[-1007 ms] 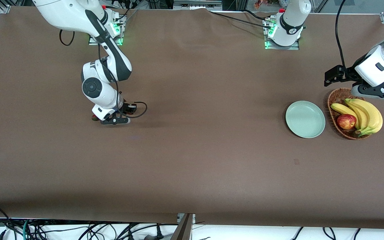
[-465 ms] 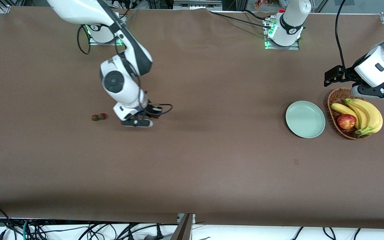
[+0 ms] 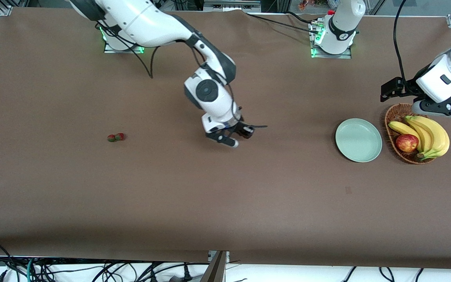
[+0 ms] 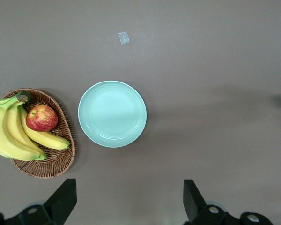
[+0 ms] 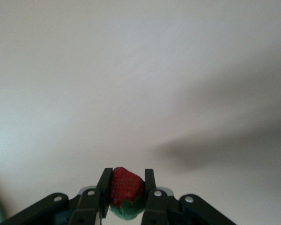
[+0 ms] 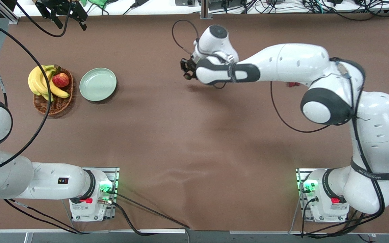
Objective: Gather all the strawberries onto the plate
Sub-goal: 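Carry the strawberry to mid-table and release it with the right gripper, then grasp the mid-table strawberry with the left gripper while the right gripper withdraws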
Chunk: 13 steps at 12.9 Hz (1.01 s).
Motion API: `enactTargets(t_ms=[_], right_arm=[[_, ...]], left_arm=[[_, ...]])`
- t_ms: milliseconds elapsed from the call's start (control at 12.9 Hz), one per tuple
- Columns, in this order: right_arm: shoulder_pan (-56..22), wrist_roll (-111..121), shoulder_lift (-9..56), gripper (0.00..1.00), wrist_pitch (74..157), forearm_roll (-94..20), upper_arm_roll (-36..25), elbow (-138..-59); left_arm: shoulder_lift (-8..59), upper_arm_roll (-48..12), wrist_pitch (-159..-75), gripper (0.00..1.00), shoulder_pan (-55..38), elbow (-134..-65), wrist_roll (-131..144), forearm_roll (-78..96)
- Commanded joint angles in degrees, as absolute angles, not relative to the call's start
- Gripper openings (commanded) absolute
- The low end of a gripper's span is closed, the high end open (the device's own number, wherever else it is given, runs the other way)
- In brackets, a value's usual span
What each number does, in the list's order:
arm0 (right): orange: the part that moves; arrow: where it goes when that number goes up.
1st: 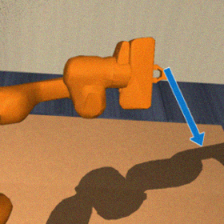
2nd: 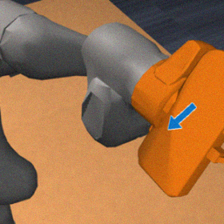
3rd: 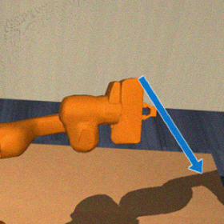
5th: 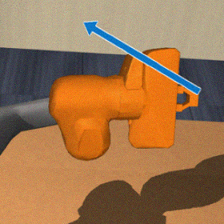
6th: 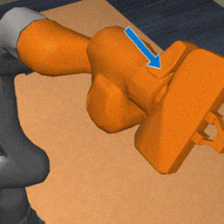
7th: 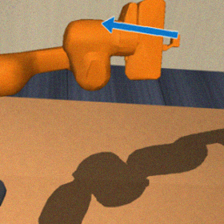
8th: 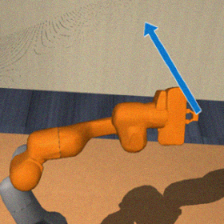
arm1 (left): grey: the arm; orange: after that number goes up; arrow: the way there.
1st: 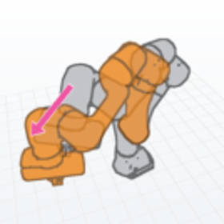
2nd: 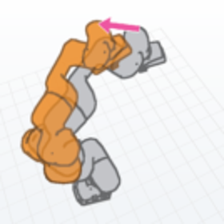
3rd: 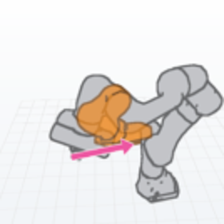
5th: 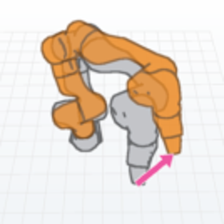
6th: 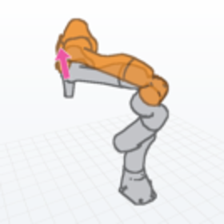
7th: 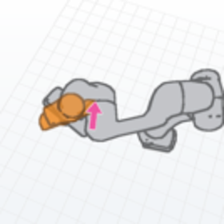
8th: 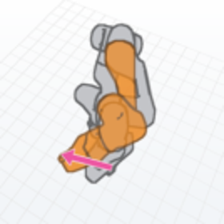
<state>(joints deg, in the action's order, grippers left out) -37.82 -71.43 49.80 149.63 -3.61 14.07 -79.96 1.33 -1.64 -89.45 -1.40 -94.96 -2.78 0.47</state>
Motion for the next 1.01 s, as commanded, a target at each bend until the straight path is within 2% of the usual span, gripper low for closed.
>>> enactTargets(t_ms=[0,77,155,232,310,465,542,775,930], right_arm=[[-43.7,-80.3,54.4,0.14,157.9,-3.4,12.9,-76.8],[-46.2,-83.2,55.4,0.18,161.9,-3.4,11.5,-76.8],[-48.4,-85.5,56.5,0.29,164.4,-3.5,9.8,-76.8],[-49.4,-86.1,56.7,0.49,165.1,-3.5,9.1,-76.8],[-49.3,-86.2,56.3,0.58,164.9,-3.7,9.0,-76.8],[-48.6,-85.4,55.2,0.67,164.0,-3.6,8.9,-77.0],[-47.1,-85.1,54.6,0.69,161.4,-3.1,8.9,-76.8],[-41.5,-77.3,49.1,0.72,144.6,-2.3,9.1,-76.9],[-37.9,-67.1,45.6,0.74,132.2,-2.3,9.0,-77.1]], left_arm=[[1.9,-1.4,-88.5,1.0,-1.6,-93.6,-3.6,1.4],[1.9,-1.4,-88.5,1.0,-1.6,-93.6,-3.6,1.4],[2.3,-1.4,-88.5,1.0,-1.5,-93.6,-3.6,1.4],[2.8,-1.4,-88.5,1.0,-1.4,-93.6,-3.6,1.4],[3.6,-1.3,-88.5,1.0,-1.4,-93.6,-3.5,1.4],[4.0,-1.2,-88.7,1.0,-1.4,-93.6,-3.4,1.4],[4.7,-1.2,-88.7,1.0,-1.4,-93.8,-3.3,1.4],[6.3,-1.1,-89.2,1.0,0.2,-94.8,-3.5,4.4],[6.6,-1.2,-92.7,1.0,0.5,-97.8,-3.6,4.4]])
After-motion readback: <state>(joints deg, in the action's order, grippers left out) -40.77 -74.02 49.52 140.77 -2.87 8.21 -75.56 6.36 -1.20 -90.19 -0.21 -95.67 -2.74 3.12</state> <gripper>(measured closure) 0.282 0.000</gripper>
